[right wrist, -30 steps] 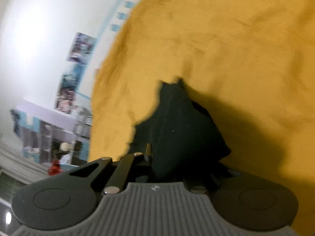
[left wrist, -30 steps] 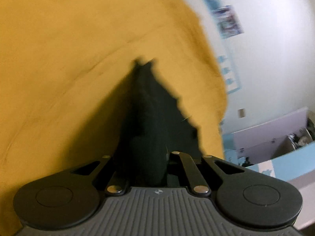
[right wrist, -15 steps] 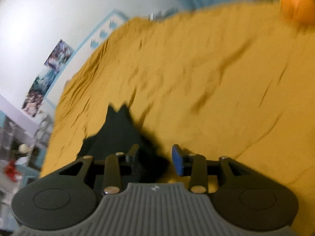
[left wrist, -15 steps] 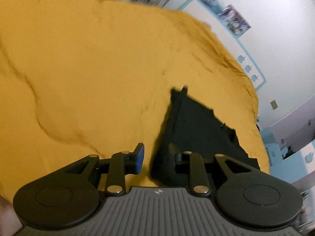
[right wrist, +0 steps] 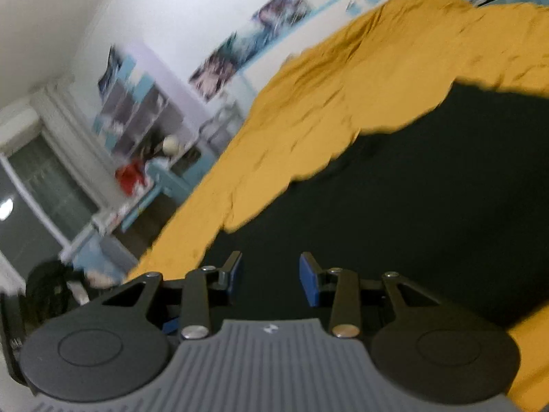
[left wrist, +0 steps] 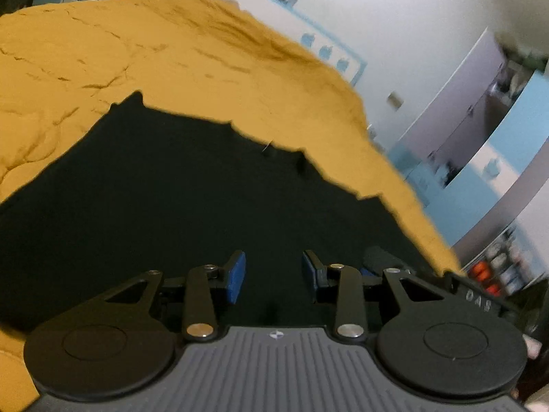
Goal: Fold small clothes
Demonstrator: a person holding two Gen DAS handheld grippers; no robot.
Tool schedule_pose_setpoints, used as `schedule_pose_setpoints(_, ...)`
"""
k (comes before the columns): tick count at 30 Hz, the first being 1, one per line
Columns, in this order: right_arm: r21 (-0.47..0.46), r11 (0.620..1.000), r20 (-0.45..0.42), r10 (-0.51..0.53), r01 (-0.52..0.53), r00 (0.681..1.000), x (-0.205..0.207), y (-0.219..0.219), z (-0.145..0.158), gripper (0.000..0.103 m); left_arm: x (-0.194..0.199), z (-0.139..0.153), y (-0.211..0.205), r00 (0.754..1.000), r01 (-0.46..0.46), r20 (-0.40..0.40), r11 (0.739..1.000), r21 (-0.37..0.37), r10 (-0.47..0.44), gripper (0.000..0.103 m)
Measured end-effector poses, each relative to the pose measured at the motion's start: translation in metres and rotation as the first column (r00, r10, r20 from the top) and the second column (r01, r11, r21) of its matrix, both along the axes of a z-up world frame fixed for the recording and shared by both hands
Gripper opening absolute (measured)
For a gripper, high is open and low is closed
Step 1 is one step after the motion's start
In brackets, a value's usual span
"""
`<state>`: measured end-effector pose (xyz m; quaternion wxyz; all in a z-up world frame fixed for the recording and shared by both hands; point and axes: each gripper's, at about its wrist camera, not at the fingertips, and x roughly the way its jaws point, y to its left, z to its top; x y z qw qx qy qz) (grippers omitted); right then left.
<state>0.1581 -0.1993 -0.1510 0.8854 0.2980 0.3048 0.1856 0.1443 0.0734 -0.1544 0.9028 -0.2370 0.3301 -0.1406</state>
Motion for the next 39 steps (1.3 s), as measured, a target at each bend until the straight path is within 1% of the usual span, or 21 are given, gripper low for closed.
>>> schedule_pose_setpoints(2,-0.003,0.999,-0.049,-0.045,0.045,0.998,0.007,-0.017,-0.008,0.034,0.000,-0.004,0.013,0.999,-0.016,-0.045,1.000,-0.015,0.015,0.040)
schedule_pose_setpoints(3,0.019,0.997,-0.070,-0.078,0.079,0.995,0.006,-0.035,-0.011,0.034,-0.006,-0.005,0.025,0.997,-0.029,-0.066,0.999,-0.039,0.026,0.034)
schedule_pose_setpoints(5,0.035,0.985,-0.098,-0.165,0.169,0.981,0.001,-0.079,-0.013,0.034,-0.017,-0.006,0.051,0.991,-0.087,-0.105,0.996,-0.032,0.083,0.034)
schedule_pose_setpoints(8,-0.015,0.949,-0.119,-0.315,0.315,0.942,-0.014,-0.152,-0.015,0.032,-0.032,-0.007,0.085,0.981,-0.153,-0.122,0.988,-0.011,0.150,0.033)
schedule_pose_setpoints(9,-0.029,0.928,-0.133,-0.372,0.371,0.919,-0.021,-0.176,-0.017,0.031,-0.035,-0.009,0.095,0.979,-0.160,-0.132,0.987,-0.010,0.157,0.030)
schedule_pose_setpoints(11,-0.015,0.906,-0.142,-0.421,0.423,0.896,-0.031,-0.206,-0.018,0.026,-0.040,-0.012,0.105,0.975,-0.172,-0.145,0.985,-0.006,0.169,0.029)
schedule_pose_setpoints(13,0.001,0.895,-0.163,-0.440,0.446,0.883,-0.038,-0.226,-0.021,0.023,-0.041,-0.019,0.108,0.974,-0.166,-0.154,0.986,0.007,0.165,0.018)
schedule_pose_setpoints(15,0.014,0.896,-0.180,-0.435,0.444,0.882,-0.037,-0.227,-0.027,0.020,-0.040,-0.026,0.110,0.970,-0.171,-0.172,0.985,0.013,0.171,0.014)
schedule_pose_setpoints(18,-0.070,0.901,-0.170,-0.433,0.427,0.885,-0.033,-0.212,-0.019,0.020,-0.033,-0.021,0.112,0.964,-0.176,-0.204,0.984,-0.005,0.171,0.014)
schedule_pose_setpoints(19,-0.100,0.897,-0.173,-0.442,0.430,0.880,-0.030,-0.206,-0.012,0.020,-0.031,-0.015,0.115,0.961,-0.182,-0.217,0.983,-0.021,0.174,0.017)
schedule_pose_setpoints(20,-0.104,0.892,-0.162,-0.451,0.439,0.878,-0.024,-0.202,-0.005,0.027,-0.027,-0.006,0.116,0.960,-0.182,-0.220,0.983,-0.032,0.171,0.019)
schedule_pose_setpoints(21,-0.092,0.892,-0.138,-0.453,0.443,0.881,-0.023,-0.199,0.003,0.034,-0.022,0.004,0.115,0.965,-0.170,-0.208,0.985,-0.035,0.159,0.029)
schedule_pose_setpoints(22,-0.067,0.898,-0.100,-0.441,0.436,0.892,-0.019,-0.191,0.015,0.037,-0.016,0.016,0.112,0.972,-0.152,-0.186,0.988,-0.024,0.145,0.037)
schedule_pose_setpoints(25,-0.020,0.934,-0.050,-0.357,0.357,0.933,0.021,-0.164,0.037,0.042,0.022,0.038,0.099,0.988,-0.072,-0.137,0.996,-0.045,0.065,0.045)
schedule_pose_setpoints(27,-0.006,0.949,-0.046,-0.315,0.315,0.948,0.061,-0.150,0.038,0.043,0.056,0.041,0.091,0.991,-0.034,-0.129,0.997,-0.065,0.026,0.045)
schedule_pose_setpoints(31,0.015,0.959,-0.136,-0.278,0.283,0.951,0.135,-0.138,0.014,0.043,0.129,0.022,0.083,0.987,-0.002,-0.160,0.997,-0.076,-0.010,0.045)
schedule_pose_setpoints(33,-0.026,0.952,-0.184,-0.303,0.304,0.935,0.159,-0.138,-0.002,0.043,0.155,0.004,0.083,0.980,-0.027,-0.199,0.998,-0.049,0.017,0.045)
schedule_pose_setpoints(35,-0.104,0.934,-0.213,-0.357,0.342,0.909,0.172,-0.140,-0.017,0.042,0.173,-0.013,0.085,0.970,-0.049,-0.240,0.998,-0.030,0.040,0.045)
schedule_pose_setpoints(37,-0.168,0.918,-0.221,-0.390,0.359,0.894,0.179,-0.145,-0.027,0.030,0.184,-0.030,0.091,0.960,-0.057,-0.278,0.997,-0.058,0.039,0.041)
schedule_pose_setpoints(38,-0.191,0.912,-0.227,-0.400,0.362,0.888,0.181,-0.147,-0.028,0.019,0.188,-0.035,0.094,0.957,-0.051,-0.288,0.996,-0.075,0.028,0.040)
schedule_pose_setpoints(39,-0.193,0.910,-0.229,-0.404,0.366,0.885,0.181,-0.148,-0.028,0.017,0.189,-0.038,0.097,0.957,-0.052,-0.290,0.995,-0.087,0.025,0.039)
